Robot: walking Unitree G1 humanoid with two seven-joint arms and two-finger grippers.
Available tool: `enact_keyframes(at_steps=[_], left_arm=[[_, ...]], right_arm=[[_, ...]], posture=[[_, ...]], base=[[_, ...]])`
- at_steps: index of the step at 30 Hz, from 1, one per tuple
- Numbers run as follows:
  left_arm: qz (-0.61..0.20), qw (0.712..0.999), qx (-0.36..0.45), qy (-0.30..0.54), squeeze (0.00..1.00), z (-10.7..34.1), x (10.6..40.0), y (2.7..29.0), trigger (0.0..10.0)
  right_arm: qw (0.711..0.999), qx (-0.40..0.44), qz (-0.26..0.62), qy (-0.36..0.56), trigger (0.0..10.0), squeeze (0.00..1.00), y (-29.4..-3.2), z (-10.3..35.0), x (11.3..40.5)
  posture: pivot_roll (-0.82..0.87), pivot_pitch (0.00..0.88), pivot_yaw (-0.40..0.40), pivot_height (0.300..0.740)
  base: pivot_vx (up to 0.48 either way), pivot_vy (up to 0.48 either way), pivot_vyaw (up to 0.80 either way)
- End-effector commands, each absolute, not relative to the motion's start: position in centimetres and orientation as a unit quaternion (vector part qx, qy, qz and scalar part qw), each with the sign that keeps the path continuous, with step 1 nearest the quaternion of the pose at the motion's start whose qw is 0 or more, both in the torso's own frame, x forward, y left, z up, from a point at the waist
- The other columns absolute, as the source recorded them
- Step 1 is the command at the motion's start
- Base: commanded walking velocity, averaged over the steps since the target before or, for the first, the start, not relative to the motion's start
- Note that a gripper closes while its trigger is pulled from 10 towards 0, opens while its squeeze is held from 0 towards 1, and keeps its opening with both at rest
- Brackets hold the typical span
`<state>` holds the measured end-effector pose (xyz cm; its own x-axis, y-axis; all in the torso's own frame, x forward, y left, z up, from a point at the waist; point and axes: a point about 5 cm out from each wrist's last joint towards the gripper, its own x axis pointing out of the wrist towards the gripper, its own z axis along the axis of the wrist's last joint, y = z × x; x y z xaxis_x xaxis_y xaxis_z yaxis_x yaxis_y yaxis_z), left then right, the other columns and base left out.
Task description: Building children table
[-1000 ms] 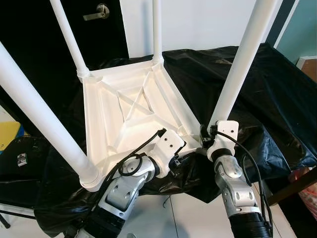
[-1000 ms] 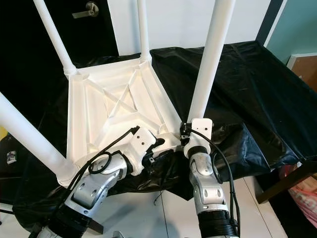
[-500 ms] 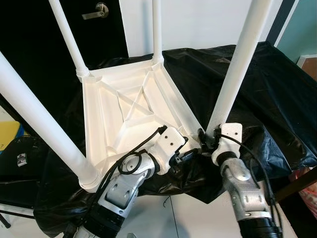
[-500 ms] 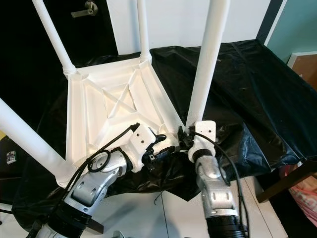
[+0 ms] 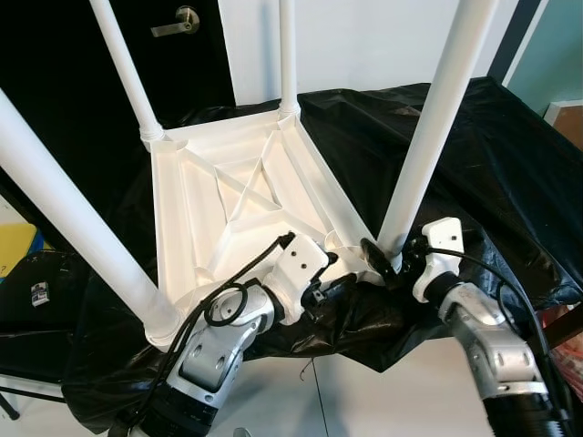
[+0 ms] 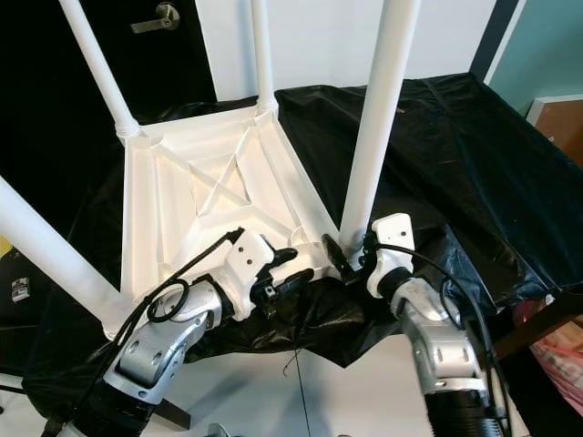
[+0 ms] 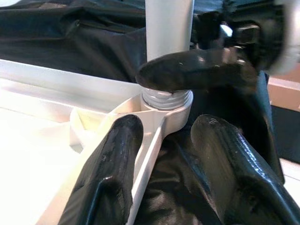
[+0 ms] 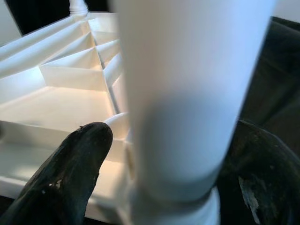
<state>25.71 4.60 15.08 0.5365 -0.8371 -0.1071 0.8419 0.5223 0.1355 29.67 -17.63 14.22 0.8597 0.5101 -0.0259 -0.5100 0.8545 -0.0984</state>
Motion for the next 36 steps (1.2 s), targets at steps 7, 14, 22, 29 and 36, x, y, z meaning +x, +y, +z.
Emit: enact_keyframes(at_steps=[7, 14, 22, 29, 36], left_arm=[[-0.514, 0.852, 0.093, 0.036, 0.00, 14.4, 25.1, 4.2, 10.0], [-0.512, 0.853, 0.090, 0.036, 0.00, 14.5, 25.3, 3.7, 10.0], [-0.509, 0.854, 0.096, 0.038, 0.00, 14.4, 25.6, 3.9, 10.0], [-0.508, 0.855, 0.097, 0.036, 0.00, 14.5, 25.8, 3.9, 10.0], [-0.496, 0.862, 0.098, 0.032, 0.00, 14.4, 26.3, 4.0, 10.0]], right_arm=[[0.944, -0.102, 0.313, 0.026, 7.5, 0.00, -17.4, 13.2, 31.7], [0.941, -0.093, 0.325, 0.035, 0.0, 0.00, -17.0, 12.5, 32.3], [0.938, -0.080, 0.336, 0.035, 0.0, 0.00, -16.5, 11.9, 32.2], [0.938, -0.066, 0.338, 0.040, 10.0, 0.00, -16.0, 11.1, 31.7], [0.974, -0.042, 0.219, 0.045, 10.0, 0.00, -15.6, 10.0, 31.4]], posture=[[-0.02, 0.060, 0.015, 0.740], [-0.01, 0.053, 0.016, 0.740], [-0.02, 0.031, 0.022, 0.740], [-0.02, 0.012, 0.017, 0.740], [0.00, 0.000, -0.006, 0.740]], base=[[0.000, 0.000, 0.00], [0.000, 0.000, 0.00], [0.000, 0.000, 0.00], [0.000, 0.000, 0.00], [0.000, 0.000, 0.00]])
